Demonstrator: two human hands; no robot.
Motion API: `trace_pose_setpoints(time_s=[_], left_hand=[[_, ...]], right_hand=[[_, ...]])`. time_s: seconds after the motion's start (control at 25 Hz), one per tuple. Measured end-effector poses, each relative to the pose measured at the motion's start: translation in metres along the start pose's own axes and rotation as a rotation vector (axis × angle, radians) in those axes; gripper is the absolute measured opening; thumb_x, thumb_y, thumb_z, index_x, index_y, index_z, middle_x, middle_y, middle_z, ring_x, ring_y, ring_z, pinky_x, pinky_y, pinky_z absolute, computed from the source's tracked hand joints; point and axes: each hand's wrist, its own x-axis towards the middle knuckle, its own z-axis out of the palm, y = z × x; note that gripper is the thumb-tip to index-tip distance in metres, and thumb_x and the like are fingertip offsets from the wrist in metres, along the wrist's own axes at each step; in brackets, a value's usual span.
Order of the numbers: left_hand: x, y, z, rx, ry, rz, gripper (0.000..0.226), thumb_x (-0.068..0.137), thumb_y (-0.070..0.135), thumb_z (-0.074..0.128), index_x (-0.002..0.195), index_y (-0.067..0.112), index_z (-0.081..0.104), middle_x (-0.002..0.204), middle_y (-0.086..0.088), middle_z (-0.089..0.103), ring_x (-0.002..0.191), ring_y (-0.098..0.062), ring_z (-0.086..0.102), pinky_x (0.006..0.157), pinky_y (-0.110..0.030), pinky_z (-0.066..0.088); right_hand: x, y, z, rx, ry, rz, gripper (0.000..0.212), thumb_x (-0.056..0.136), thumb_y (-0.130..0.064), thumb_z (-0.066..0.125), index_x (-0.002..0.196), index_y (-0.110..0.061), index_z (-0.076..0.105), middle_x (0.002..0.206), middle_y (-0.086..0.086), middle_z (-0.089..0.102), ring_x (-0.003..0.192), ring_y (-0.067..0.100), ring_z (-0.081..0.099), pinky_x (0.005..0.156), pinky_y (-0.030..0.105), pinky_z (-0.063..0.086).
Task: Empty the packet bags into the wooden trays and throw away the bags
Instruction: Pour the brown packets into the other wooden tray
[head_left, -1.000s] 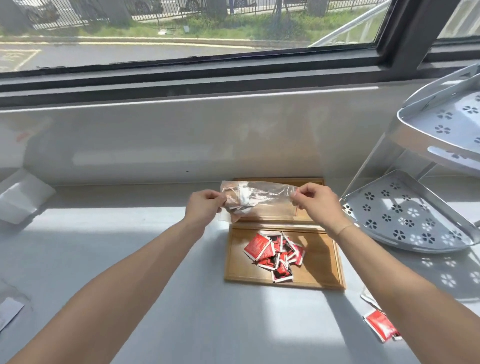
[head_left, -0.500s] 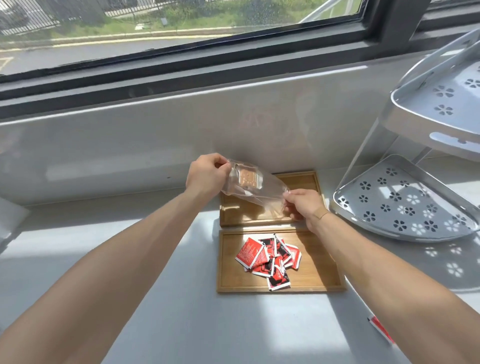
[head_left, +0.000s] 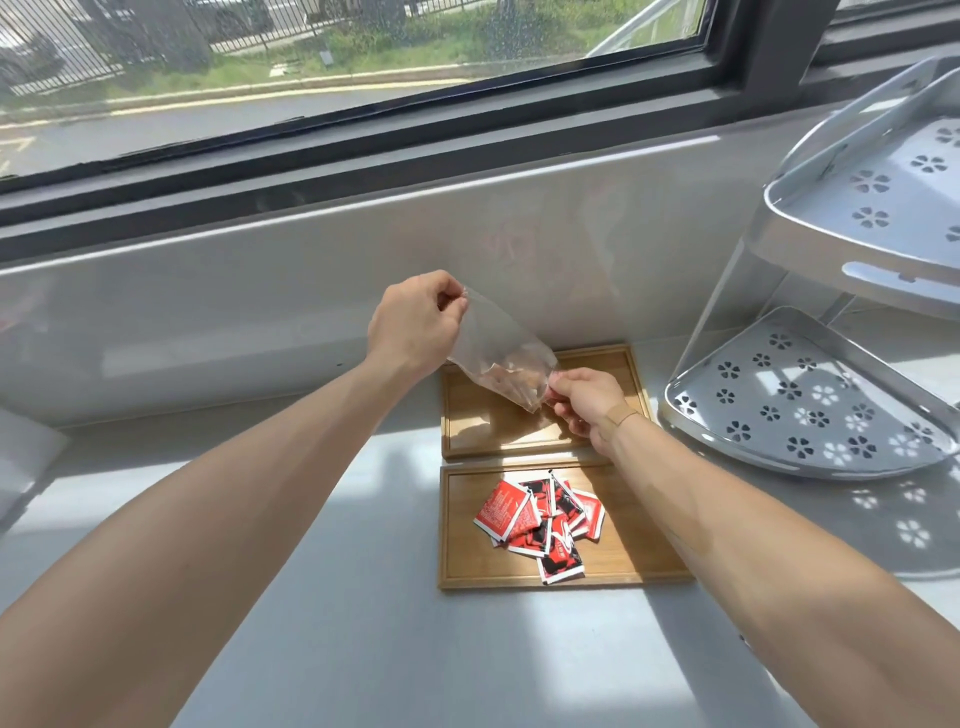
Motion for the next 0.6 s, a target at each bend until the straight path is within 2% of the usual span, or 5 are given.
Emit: trace_pose_setpoints(time_s=[0.44,0.6], left_hand=[[0.002,0.002,-0.031,-0.001,0.048,-0.002,0.016,0.092,0.027,0.06,0.1,0.02,0.072,0.101,0.0,0.074,0.095,-0.022,0.066,0.084,-0.038,0.054],[0.001,0.002,-0.037,0.005,0.052,0.016,0.016,0.093,0.026,0.059,0.101,0.02,0.071,0.103,-0.001,0.073,0.095,-0.022,0.065,0.085,-0.038,0.054]], right_hand=[[-0.018,-0.009,0.018,0.02,-0.053,-0.073,0.01,0.095,-0.01,0.057,0.089,-0.017,0.062,0.069,-0.002,0.063,0.032,0.0,0.041,0.033,0.011,0.022],[-0.023,-0.014,0.02,-0.015,-0.078,-0.089,0.016,0.096,-0.011,0.056,0.083,-0.018,0.061,0.068,-0.004,0.063,0.037,0.002,0.041,0.035,0.013,0.022]])
